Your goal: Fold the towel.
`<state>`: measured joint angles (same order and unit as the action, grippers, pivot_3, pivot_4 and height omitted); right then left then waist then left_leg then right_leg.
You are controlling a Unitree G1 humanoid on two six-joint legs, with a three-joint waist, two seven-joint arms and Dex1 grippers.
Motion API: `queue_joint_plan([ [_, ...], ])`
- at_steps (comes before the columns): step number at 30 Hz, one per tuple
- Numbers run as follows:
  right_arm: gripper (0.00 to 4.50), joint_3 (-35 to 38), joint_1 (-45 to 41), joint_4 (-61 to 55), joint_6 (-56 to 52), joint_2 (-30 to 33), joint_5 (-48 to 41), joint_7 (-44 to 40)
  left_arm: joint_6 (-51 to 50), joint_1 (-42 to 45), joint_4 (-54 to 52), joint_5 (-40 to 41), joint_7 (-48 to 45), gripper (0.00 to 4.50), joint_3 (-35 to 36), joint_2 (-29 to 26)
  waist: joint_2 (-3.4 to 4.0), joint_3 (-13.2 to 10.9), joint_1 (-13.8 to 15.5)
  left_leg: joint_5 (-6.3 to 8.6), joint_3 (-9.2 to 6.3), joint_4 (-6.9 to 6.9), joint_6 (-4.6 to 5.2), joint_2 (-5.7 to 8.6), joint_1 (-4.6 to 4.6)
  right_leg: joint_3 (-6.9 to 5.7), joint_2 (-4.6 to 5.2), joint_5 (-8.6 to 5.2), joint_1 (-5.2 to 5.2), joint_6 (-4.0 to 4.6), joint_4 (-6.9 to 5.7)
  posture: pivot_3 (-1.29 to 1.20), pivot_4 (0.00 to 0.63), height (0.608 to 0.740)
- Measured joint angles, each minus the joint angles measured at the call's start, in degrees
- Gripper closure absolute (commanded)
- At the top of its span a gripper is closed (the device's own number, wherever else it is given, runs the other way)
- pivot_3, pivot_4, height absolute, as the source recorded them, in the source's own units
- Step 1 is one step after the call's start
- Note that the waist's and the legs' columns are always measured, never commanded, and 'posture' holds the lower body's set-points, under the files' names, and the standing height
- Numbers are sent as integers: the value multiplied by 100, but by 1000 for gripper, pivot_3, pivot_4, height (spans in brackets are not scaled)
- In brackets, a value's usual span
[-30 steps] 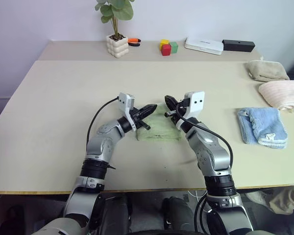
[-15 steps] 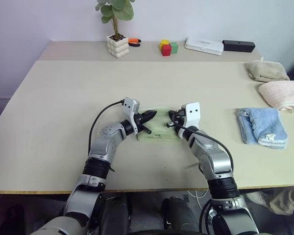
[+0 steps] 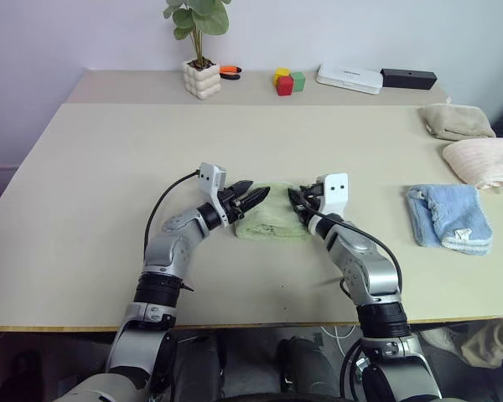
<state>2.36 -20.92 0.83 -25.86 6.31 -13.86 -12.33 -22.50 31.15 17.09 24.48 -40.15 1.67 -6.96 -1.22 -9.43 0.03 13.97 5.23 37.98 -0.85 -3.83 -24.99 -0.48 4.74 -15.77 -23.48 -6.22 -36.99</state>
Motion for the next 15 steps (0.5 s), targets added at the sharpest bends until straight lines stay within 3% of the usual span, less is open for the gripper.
queue_joint_plan([
  [2,70,72,-68,2,0,107,7,3,-44,-2,-51,4,-34,0,29,-145,0,0,-31,0,0,-1,0,0,0,0,0,0,-1,0,0,0,150,735],
  [7,21,252,-230,2,1,317,11,-16,-472,-23,-381,324,-30,0,392,-483,0,0,-84,0,0,-8,0,-2,0,0,-1,0,-5,-2,-1,0,150,735],
  [15,21,157,-232,5,21,329,66,-134,-2798,-261,-1372,2005,292,0,1205,-1069,2,-1,-106,-1,-2,-9,-1,-3,-1,1,-1,-1,-7,-4,-5,0,150,735],
])
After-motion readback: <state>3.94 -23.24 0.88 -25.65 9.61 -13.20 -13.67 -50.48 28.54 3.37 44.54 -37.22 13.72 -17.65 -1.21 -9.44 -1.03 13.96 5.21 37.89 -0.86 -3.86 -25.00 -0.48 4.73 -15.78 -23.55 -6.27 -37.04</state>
